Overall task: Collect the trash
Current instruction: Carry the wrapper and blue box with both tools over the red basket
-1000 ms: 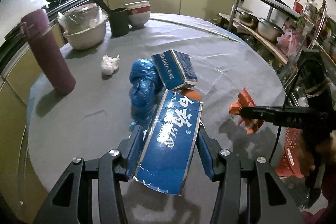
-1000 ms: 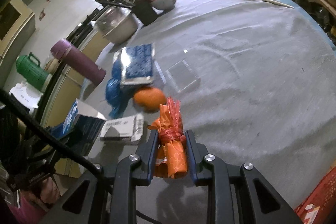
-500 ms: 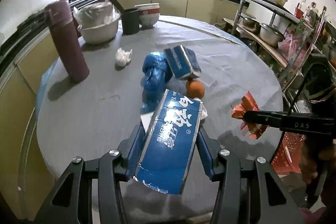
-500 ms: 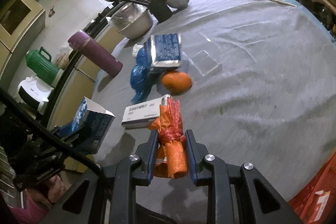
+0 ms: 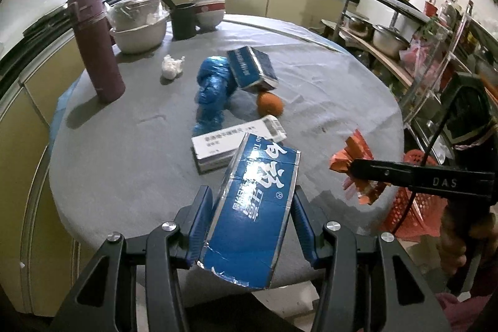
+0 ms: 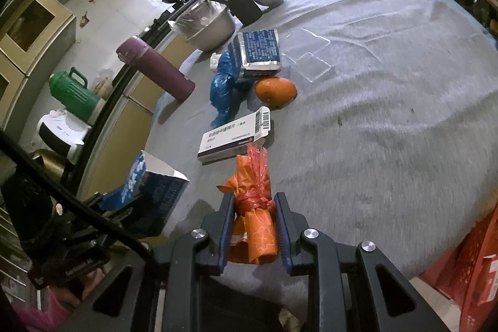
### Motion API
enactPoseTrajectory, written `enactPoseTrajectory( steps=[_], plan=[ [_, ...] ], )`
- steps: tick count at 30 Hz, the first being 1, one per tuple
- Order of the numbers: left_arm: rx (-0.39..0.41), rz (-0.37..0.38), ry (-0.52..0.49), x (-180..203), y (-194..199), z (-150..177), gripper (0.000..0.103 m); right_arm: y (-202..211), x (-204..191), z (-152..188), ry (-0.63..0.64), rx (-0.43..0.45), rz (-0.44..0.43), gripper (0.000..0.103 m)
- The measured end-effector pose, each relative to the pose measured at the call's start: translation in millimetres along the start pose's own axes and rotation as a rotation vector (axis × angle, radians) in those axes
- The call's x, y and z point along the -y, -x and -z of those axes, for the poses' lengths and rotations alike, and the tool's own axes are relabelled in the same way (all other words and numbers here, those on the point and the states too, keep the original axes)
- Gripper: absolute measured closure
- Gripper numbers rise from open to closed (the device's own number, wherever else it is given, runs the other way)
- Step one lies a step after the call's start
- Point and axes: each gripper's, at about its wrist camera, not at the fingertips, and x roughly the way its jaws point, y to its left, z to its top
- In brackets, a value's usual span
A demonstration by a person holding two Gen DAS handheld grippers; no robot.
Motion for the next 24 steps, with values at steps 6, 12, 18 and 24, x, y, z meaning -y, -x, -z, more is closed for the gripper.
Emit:
enactPoseTrajectory(
  steps=[6, 12, 18, 24],
  plan=[
    [-0.012, 0.004, -0.015, 17, -2, 2, 0.051, 10, 5, 6, 0.003, 0.01, -0.003, 0.076],
    [-0.02, 0.011, -0.048, 35, -4, -1, 0.05, 25, 22, 10, -0.036, 0.04, -0.011, 0.076],
    [-0.025, 0.029, -0.088, 57, -8, -7, 0.05, 42, 36, 11, -0.067, 0.077, -0.014, 0.076],
    [-0.042, 0.039, -0.122, 78, -14, -12, 0.05, 57, 56, 16, -0.109, 0.108, -0.01, 0.076]
  ],
)
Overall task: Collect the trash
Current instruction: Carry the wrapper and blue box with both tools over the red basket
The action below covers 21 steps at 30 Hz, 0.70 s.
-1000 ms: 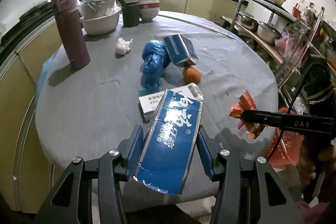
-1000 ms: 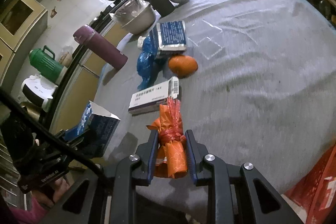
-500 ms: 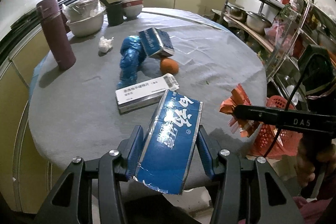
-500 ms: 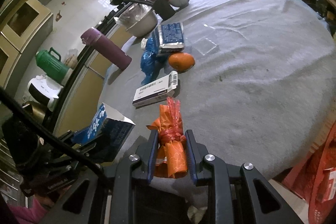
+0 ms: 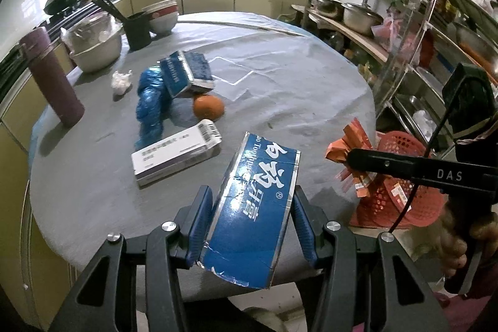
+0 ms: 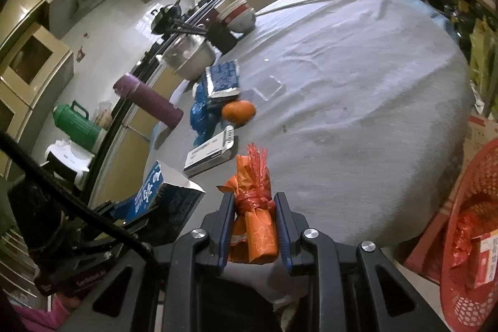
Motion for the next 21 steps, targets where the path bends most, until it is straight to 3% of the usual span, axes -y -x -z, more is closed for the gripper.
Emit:
enactPoseTrajectory(
  steps=[18, 21],
  plan=[
    [-0.014, 0.056, -0.166, 70, -21, -31, 0.05, 59, 72, 2, -0.161, 0.122, 0.034, 0.076],
    [-0.02, 0.095, -0.207, 89, -28, -37, 0.05, 73, 87, 3, -0.197, 0.149, 0.05, 0.076]
  ],
)
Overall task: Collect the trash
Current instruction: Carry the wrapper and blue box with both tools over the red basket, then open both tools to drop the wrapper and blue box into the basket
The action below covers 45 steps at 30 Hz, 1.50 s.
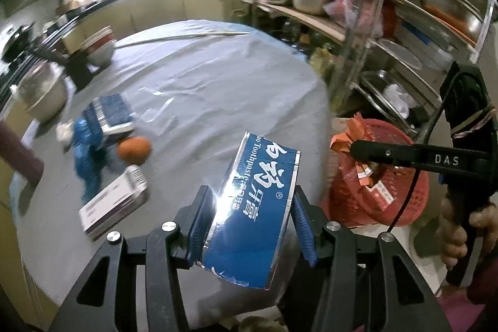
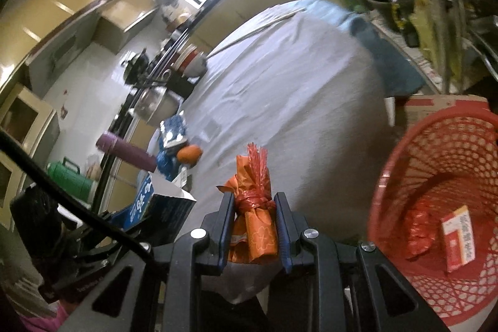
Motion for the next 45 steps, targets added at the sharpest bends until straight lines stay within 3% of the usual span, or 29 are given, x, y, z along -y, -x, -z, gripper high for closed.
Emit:
enactPoseTrajectory(
  steps=[12, 20, 26, 29, 35, 45],
  plan=[
    [-0.033, 0.318, -0.135, 90, -45, -39, 0.05, 70, 83, -2, -0.183, 0.141, 0.141, 0.076],
    [-0.1, 0.422, -0.195, 146, -77, -51, 0.049, 105, 123, 7, -0.284, 0.187, 0.216, 0.073],
    [-0.115, 0.441, -0.22, 160, -85, -54, 0.038, 116, 134, 7, -0.328, 0.206, 0.238, 0.067],
    [-0.104, 0.438, -0.202, 151, -81, -54, 0.037, 120, 133, 6, -0.336, 0.221, 0.248, 0.035],
    [-0.091, 0.368, -0.146, 113, -70, -46, 0.036, 121, 117, 1, -0.277, 0.254, 0.263, 0.035],
    [-0.085, 0.18, 0.073, 3, -35, 0, 0.035, 81, 77, -3, -0.174, 0.184, 0.201, 0.035]
  ],
)
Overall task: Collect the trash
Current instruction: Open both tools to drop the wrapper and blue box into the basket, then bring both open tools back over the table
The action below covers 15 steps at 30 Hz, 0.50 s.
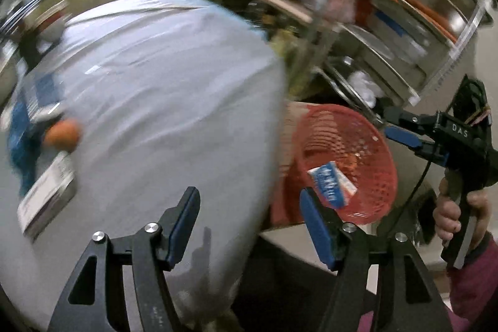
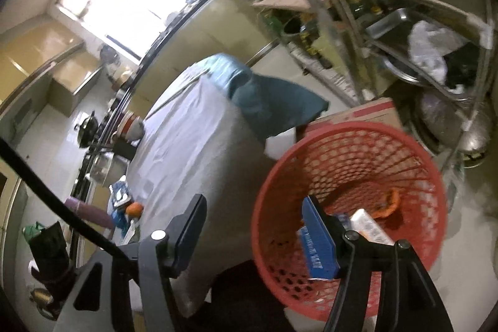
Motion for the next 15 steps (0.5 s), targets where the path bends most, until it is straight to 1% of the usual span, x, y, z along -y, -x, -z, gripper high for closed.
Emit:
enactPoseTrajectory(
  steps=[7, 12, 15],
  plan=[
    [0.051, -0.083, 0.228, -78, 43, 47, 0.034, -32, -42, 20, 0.072, -0.086, -0.049, 0.035],
    [0.097, -0.151, 0.339, -124, 73, 77, 0.032, -49, -73, 38, 0.136, -0.142, -0.075, 0.035],
    [0.121, -0.173, 0.389, -145, 87, 90, 0.032, -55, -89, 48, 0.16, -0.17, -0.093, 0.035]
  ],
)
